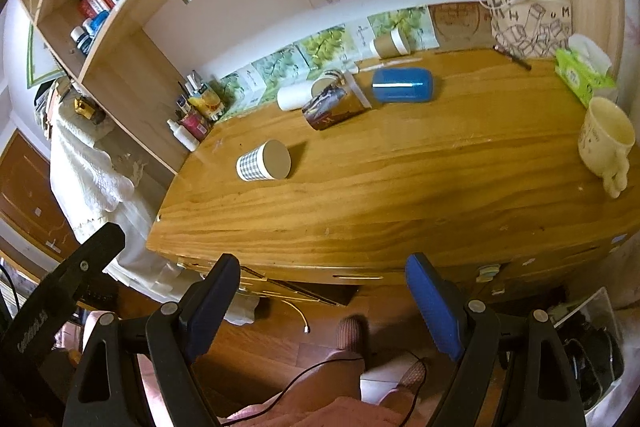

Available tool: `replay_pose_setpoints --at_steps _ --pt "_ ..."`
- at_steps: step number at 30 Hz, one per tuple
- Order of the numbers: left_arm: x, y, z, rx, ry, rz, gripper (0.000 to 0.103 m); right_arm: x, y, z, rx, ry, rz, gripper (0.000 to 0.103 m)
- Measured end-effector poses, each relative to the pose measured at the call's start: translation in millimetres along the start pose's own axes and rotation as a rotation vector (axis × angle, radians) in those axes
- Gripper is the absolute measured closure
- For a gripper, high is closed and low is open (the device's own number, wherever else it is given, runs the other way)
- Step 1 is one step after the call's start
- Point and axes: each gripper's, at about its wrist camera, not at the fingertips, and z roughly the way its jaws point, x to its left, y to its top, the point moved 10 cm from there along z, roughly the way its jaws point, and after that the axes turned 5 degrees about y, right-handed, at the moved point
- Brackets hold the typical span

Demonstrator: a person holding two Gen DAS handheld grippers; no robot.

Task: Flip cup upright
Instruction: 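Move the left tool toward the checkered paper cup lying on its side, then close the left tool's fingers around the checkered cup's body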

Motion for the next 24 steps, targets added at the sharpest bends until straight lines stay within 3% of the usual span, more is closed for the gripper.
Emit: replay_pose_setpoints --at_steps 13,24 --pt "15.0 40.2 54.9 0.050 -0.087 0.074 0.001 -4.5 26.9 51.3 0.032 -0.022 0.189 0.018" --pt "18.9 79.1 110.3 0.133 -0.201 0.203 0.001 5.9 47.2 106.1 0.064 -0.017 0.376 0.018"
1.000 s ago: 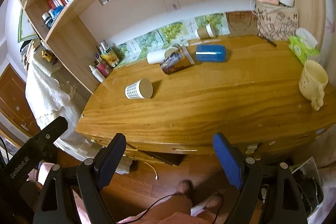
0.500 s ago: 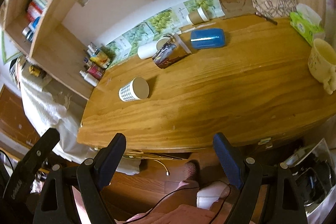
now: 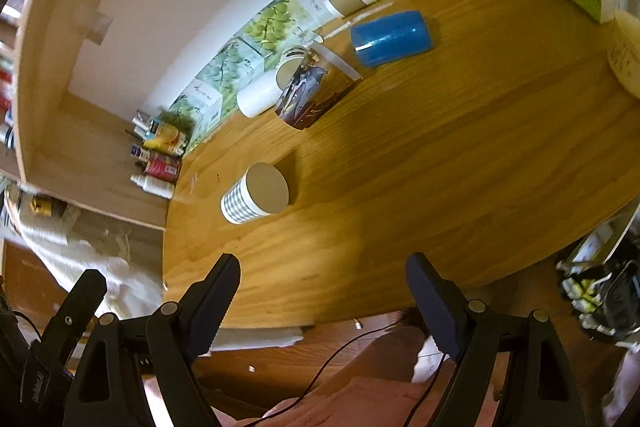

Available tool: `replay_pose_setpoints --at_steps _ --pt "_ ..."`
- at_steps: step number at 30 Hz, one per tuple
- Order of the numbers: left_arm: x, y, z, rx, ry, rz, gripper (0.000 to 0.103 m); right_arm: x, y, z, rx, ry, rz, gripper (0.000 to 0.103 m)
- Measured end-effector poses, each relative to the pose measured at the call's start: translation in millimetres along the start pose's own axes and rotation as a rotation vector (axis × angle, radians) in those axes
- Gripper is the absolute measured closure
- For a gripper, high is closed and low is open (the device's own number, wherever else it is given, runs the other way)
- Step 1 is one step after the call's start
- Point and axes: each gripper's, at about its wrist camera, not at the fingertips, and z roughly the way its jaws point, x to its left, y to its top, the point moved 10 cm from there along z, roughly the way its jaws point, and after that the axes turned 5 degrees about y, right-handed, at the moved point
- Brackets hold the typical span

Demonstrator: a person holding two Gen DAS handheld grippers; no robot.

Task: Flip cup upright
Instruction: 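Close the left tool's fingers around the checkered cup's body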

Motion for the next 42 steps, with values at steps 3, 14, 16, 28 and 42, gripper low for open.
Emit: replay_pose_setpoints --at_steps 3,14,16,28,42 --pt "0.2 7.4 14.1 0.034 -0.019 0.085 0.001 4.4 1.7 14.5 0.008 0.015 0.063 0.018" --pt "-2.0 22.5 60.0 0.114 -0.090 0.366 0.001 11.7 -0.1 68.0 0.008 0.096 0.353 0.018" --pt "-3.1 22.4 68.8 0.139 -0.108 0.404 0.001 13.2 -0.6 76.4 0.005 0.109 0.400 0.018" --pt "-15.8 11.2 104.0 0.188 -0.184 0.711 0.001 7.1 -9.3 103.2 -0.004 0.175 0.648 0.018" --pt "-24.9 -5.3 157.5 0.225 -0.223 0.996 0.001 -6.2 -16.3 106.6 -0.039 0.129 0.744 0.018"
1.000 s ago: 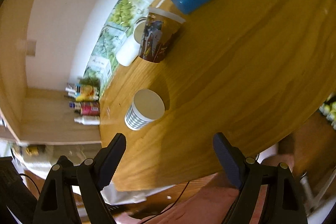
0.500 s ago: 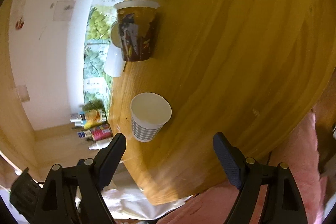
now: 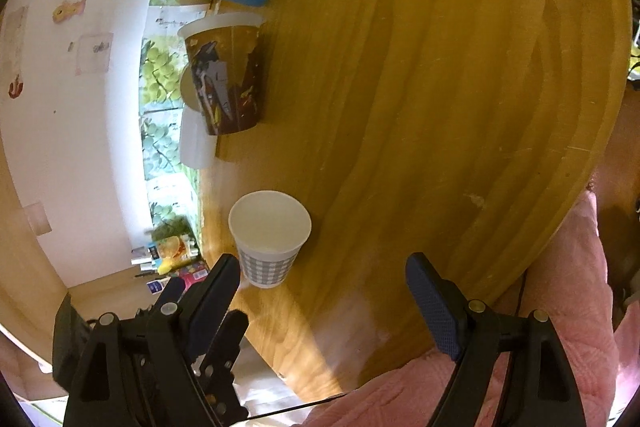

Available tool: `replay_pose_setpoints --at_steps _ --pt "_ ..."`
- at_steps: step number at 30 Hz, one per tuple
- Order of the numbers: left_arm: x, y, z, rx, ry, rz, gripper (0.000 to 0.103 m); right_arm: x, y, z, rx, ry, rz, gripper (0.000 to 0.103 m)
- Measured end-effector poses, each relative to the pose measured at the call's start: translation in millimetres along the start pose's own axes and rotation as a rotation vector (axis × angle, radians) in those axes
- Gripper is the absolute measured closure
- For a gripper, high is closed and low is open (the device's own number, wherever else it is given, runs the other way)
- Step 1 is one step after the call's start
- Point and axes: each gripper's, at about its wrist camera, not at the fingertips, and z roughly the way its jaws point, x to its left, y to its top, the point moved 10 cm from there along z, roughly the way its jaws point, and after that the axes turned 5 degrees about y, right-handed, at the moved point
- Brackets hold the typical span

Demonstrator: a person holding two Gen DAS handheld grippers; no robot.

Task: Flip cup upright
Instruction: 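Close the left tool's fingers around the checkered cup's body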

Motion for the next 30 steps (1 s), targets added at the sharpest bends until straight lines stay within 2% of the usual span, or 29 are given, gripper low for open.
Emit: replay_pose_setpoints --at_steps 7,14,20,26,28,30 --pt "-13.8 0.6 25.4 0.046 -0.019 0.126 0.001 -4.8 3.9 -3.6 -0.025 -0.009 0.030 0.018" --pt "-26.8 -2.5 48.6 0.062 0.001 0.261 0.001 -8.5 9.3 -7.3 -0.055 -0.019 0.049 0.018" --pt "-29.5 -4.6 62.3 0.076 0.005 0.308 0.002 -11.5 9.7 -9.2 -0.070 -0.019 0.060 0.018" --pt "-27.9 -9.7 78.6 0.148 -0.045 0.292 0.018 -13.3 7.5 -10.9 -0.071 -0.022 0.062 0.018" --pt "-24.4 -10.0 85.4 0.168 -0.046 0.291 0.029 -13.6 6.5 -11.4 -0.073 -0.022 0.061 0.018" --pt "-22.1 -10.3 90.3 0.185 -0.055 0.288 0.034 -14.1 5.6 -12.3 -0.076 -0.020 0.062 0.018"
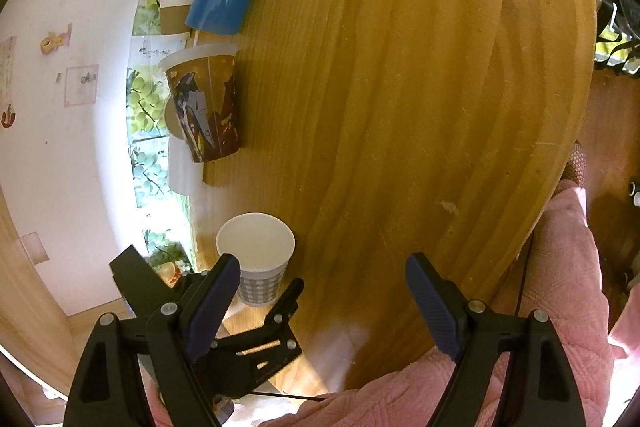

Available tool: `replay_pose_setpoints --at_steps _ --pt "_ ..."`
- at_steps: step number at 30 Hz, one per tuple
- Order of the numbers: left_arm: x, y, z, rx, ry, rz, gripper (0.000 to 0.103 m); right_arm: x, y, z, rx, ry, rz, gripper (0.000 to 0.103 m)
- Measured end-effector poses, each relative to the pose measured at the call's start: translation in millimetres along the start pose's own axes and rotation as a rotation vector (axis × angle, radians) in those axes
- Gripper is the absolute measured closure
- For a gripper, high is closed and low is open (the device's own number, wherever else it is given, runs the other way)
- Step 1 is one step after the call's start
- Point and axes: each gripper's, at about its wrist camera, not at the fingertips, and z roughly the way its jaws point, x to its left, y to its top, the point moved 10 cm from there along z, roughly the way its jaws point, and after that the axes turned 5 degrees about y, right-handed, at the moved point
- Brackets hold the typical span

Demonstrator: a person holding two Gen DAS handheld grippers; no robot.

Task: Flip cup upright
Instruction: 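Close the left tool's fingers around the checkered cup's body, then lift the checkered cup off the desk with the left tool and rotate it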

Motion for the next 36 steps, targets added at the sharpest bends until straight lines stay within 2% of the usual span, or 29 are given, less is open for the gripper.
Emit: replay_pose_setpoints --at_steps 1,3,10,15,27,36 --pt "0.6 -0.5 2.7 0.012 -0.009 -0.006 0.039 0.0 -0.3 -0.2 -0.002 0.001 0.000 0.018" --pt "2.5 -1.3 5.8 0.021 -0.019 -0.016 0.040 -0.6 -1.1 -0.8 -0.004 0.004 0.002 0.018" --pt "9.5 2.6 11.0 0.024 -0.020 -0.025 0.041 -2.1 -2.3 -3.9 -0.009 0.015 0.004 0.018" --pt "-3.8 1.3 4.0 0.036 -0.021 -0.045 0.042 -1.8 -3.8 -5.7 -0.002 0.026 -0.001 0.018" --pt "0.6 11.8 -10.0 0.071 -0.041 -0.128 0.043 -1.4 -5.0 -16.0 0.011 0.063 -0.028 0.018" --pt "-6.5 26.1 -22.2 0.120 -0.095 -0.278 0.043 1.5 5.2 -30.2 0.059 0.078 -0.087 0.018"
